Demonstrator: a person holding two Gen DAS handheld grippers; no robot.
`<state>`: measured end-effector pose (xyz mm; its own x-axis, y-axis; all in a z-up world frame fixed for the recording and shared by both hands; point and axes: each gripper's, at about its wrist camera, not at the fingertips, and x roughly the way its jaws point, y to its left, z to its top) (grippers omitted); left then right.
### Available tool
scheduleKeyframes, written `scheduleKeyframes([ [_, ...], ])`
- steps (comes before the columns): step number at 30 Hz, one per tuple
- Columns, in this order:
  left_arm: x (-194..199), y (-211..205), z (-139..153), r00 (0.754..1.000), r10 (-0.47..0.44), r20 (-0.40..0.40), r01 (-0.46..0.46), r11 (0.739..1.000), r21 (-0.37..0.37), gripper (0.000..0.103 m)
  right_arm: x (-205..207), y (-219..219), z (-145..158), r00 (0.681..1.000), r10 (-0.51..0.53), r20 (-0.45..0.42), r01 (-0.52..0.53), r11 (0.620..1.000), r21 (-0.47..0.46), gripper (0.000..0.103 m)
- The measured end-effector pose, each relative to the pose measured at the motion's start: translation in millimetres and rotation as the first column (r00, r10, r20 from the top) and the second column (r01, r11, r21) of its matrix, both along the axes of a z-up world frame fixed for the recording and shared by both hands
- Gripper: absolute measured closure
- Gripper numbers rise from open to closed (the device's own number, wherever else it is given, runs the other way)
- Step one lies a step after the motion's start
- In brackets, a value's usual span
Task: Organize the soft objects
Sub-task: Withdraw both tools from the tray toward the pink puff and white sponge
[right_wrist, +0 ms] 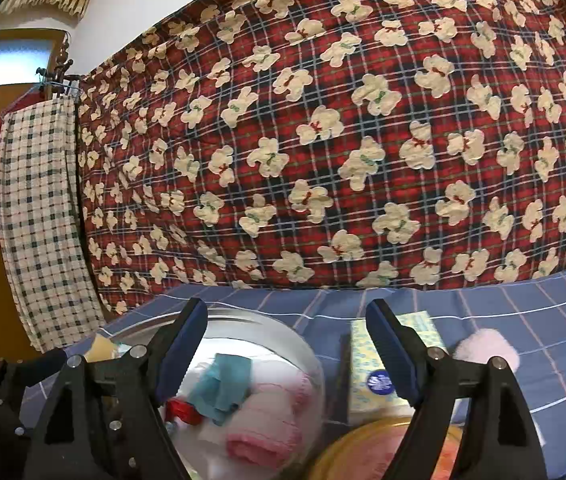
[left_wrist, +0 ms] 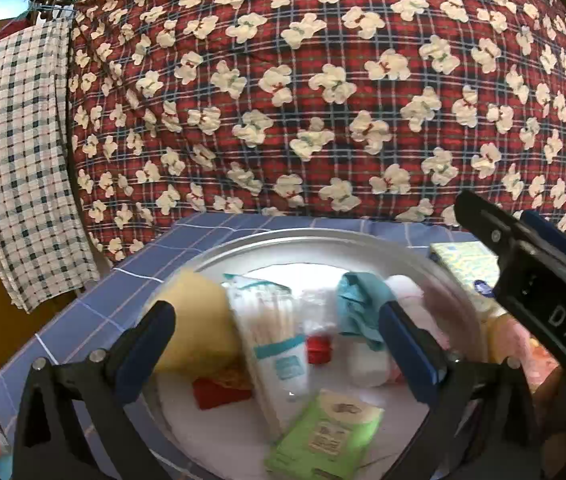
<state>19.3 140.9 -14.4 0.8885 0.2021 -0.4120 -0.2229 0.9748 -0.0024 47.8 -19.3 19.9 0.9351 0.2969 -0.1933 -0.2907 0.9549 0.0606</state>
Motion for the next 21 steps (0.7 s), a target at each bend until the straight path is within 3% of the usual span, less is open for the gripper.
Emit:
scheduleKeyframes([
  [7, -2.8, -19.1, -5.3, 1.000, -0.021, 0.015, 0.021, 1.000, 0.000, 0.000, -8.7, -21.4, -1.0, 0.999, -0.045, 0.022, 0.046, 0.998, -0.047, 0.020],
  [21, -8.1, -44.2, -7.4, 0.999, -0.026, 0.048, 0.025, 1.000, 0.006, 0.000, -13.7, -44.1, -1.2, 0.998, -0.062, 0.027, 0.063, 0.997, -0.044, 0.020],
])
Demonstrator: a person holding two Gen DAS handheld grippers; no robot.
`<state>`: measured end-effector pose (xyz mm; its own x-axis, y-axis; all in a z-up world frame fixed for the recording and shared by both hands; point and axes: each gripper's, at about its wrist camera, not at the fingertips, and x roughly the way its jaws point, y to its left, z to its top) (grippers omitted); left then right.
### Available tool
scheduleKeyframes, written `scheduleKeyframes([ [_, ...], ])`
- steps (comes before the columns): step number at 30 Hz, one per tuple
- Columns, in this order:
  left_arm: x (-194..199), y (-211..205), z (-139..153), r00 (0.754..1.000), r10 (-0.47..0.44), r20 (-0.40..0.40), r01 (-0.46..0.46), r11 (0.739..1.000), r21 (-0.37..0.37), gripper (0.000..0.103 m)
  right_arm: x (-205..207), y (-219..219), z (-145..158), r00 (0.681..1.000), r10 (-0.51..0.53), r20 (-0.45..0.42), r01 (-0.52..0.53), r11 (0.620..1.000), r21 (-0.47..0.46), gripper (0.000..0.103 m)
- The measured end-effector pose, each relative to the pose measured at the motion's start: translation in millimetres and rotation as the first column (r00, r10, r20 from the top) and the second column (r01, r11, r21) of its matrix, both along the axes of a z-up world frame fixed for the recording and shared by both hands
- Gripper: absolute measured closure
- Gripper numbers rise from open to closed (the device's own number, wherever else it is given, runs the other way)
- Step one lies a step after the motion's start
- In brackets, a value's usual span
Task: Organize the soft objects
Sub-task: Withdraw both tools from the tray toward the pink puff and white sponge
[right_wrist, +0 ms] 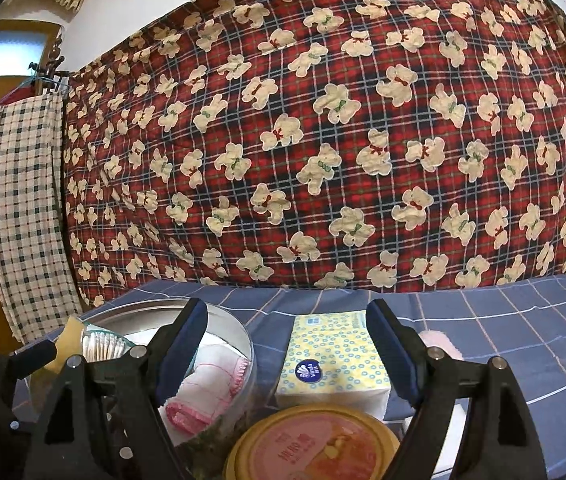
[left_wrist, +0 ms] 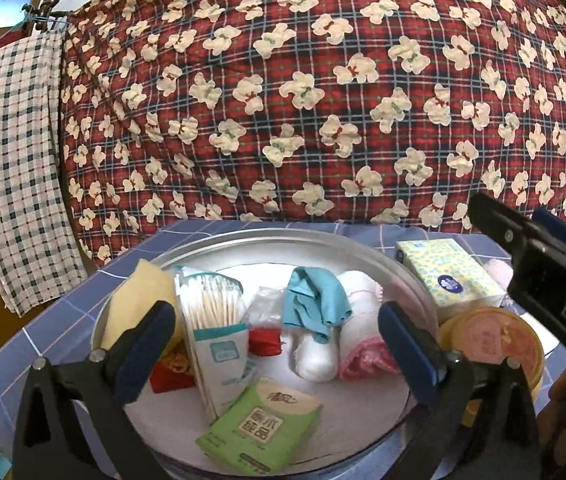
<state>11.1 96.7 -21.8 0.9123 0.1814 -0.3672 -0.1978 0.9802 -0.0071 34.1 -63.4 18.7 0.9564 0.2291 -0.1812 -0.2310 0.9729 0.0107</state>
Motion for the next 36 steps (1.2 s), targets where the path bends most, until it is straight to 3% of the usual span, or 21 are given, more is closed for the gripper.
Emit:
scheduleKeyframes([
  [9, -8.1, -6.9, 1.4, 0.999, 0.013, 0.031, -0.012, 1.000, -0.017, 0.000, -12.3, -17.6, 0.6, 0.999, -0.032, 0.016, 0.033, 0.998, -0.054, 0.020],
  [27, -11.4, -51.1, 3.1, 0.998, -0.069, 0.016, 0.069, 0.997, -0.028, 0.000, -15.1, -114.5, 2.4, 0.972, -0.233, -0.033, 0.233, 0.972, -0.023, 0.020],
  [36, -12.6, -81.4, 4.3, 0.990, -0.138, 0.010, 0.138, 0.990, 0.006, 0.000, -13.3, -145.9, 1.5, 0.960, -0.268, -0.075, 0.270, 0.963, 0.011, 0.020],
])
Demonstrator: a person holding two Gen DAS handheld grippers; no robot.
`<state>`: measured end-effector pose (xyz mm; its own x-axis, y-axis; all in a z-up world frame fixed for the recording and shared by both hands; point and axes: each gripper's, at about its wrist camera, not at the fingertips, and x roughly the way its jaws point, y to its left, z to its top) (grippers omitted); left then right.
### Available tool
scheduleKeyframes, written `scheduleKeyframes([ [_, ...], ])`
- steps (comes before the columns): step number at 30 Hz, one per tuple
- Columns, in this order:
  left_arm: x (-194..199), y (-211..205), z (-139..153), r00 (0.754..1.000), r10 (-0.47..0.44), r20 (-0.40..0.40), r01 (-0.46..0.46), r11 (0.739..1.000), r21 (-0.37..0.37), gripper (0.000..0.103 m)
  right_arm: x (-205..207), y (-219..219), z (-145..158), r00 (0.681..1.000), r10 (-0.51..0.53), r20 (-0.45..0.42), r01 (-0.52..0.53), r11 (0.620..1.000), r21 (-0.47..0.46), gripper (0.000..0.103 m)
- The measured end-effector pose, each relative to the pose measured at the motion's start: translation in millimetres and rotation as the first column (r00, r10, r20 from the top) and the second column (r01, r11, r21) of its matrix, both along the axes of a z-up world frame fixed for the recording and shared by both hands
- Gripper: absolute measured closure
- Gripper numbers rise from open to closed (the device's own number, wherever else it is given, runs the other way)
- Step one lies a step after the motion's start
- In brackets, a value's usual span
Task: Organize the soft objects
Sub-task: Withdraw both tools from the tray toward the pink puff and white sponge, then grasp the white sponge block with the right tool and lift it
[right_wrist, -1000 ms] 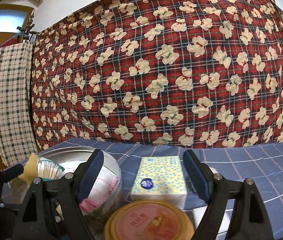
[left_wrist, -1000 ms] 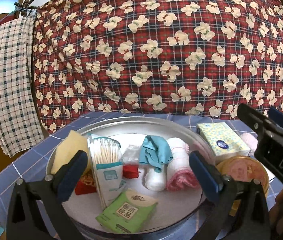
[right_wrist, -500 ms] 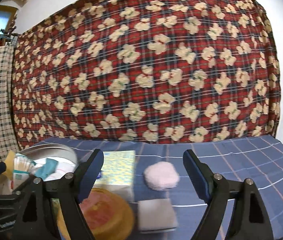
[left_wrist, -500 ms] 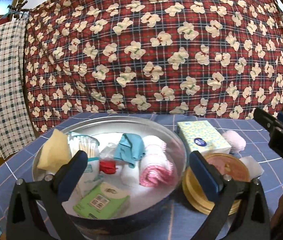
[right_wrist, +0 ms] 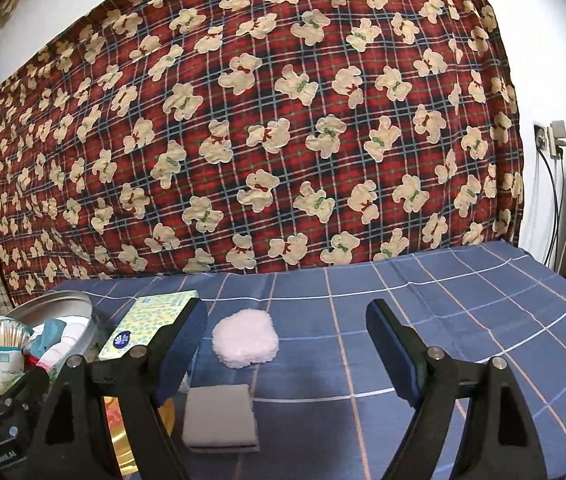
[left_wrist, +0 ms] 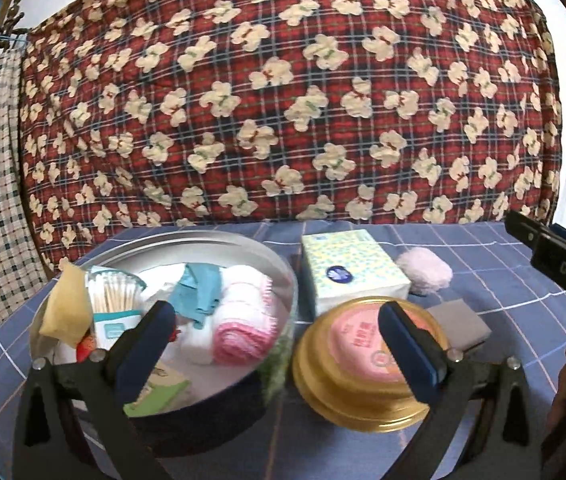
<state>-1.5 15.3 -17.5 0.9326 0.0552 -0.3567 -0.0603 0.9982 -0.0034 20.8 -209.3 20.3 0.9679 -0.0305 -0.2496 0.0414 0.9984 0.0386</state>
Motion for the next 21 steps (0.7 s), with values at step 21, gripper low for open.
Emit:
scheduleKeyframes([
  [21, -4.4, -27.8, 3.8, 0.999, -0.054, -0.001, 0.054, 0.999, 0.005, 0.000, 17.1, -4.2, -23.6, 0.955, 0.150, -0.256, -0.163, 0.986, -0.031, 0.020],
])
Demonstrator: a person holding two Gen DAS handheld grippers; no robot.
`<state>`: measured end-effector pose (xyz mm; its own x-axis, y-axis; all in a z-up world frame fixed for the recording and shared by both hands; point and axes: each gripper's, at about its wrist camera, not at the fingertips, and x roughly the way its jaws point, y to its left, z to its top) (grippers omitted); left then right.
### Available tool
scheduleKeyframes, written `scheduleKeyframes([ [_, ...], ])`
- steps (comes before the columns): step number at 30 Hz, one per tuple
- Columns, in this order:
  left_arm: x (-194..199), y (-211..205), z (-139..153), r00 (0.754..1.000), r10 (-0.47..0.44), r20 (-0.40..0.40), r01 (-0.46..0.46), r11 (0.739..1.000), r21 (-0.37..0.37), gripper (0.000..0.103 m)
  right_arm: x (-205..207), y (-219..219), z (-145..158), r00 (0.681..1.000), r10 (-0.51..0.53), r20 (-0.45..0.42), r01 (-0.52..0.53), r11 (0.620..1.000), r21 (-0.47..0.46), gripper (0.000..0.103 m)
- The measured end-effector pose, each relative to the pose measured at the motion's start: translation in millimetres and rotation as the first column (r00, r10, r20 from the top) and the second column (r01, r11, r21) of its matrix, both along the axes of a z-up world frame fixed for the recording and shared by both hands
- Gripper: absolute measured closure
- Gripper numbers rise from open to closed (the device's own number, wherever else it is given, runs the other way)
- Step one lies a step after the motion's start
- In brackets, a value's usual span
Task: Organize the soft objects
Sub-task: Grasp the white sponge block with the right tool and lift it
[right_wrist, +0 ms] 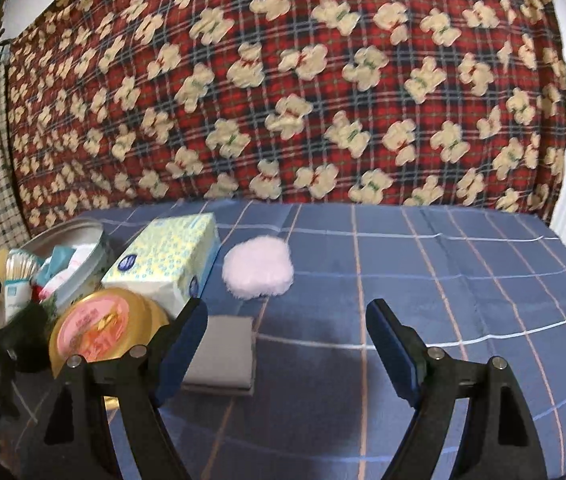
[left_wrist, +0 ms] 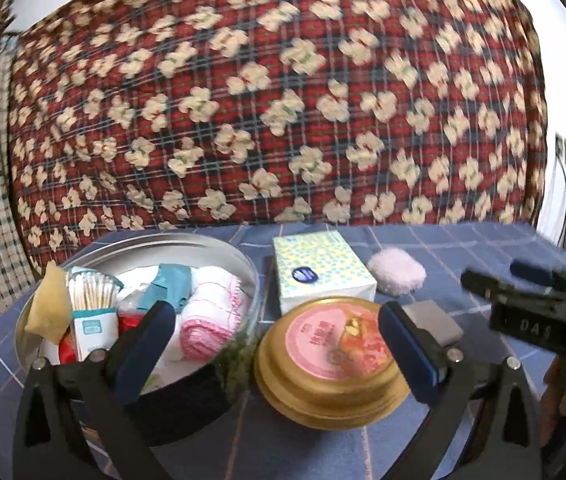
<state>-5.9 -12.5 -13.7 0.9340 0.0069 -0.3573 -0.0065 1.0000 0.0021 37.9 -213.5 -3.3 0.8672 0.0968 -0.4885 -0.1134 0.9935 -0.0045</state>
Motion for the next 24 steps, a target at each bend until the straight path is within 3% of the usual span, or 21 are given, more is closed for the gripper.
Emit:
scheduleKeyframes([
  [3, -6.2, 13.3, 0.9, 0.999, 0.030, 0.025, -0.028, 0.998, -0.055, 0.000, 6.1, 2.4, -4.6, 0.999, 0.021, -0.048, -0.021, 1.000, -0.004, 0.020],
  [13, -2.8, 27.1, -2.0, 0.995, 0.095, 0.002, -0.095, 0.992, -0.083, 0.000, 34.5, 29.8, -28.6, 0.964, 0.102, -0.247, -0.127, 0.988, -0.086, 0.020],
  [17, -3.1, 23.1, -2.0, 0.996, 0.088, 0.003, -0.087, 0.994, -0.066, 0.000, 41.9, 28.2, -32.6, 0.949, 0.144, -0.282, -0.163, 0.985, -0.048, 0.020],
  [22, -0.9, 21.0, -1.9, 0.996, 0.091, -0.008, -0.091, 0.994, -0.053, 0.000, 52.0, 24.9, -42.2, 0.911, 0.230, -0.343, -0.219, 0.973, 0.071, 0.020],
  [24, -0.7, 19.7, -1.9, 0.996, 0.089, -0.009, -0.089, 0.995, -0.046, 0.000, 51.8, 22.8, -42.7, 0.910, 0.238, -0.340, -0.218, 0.971, 0.096, 0.026],
])
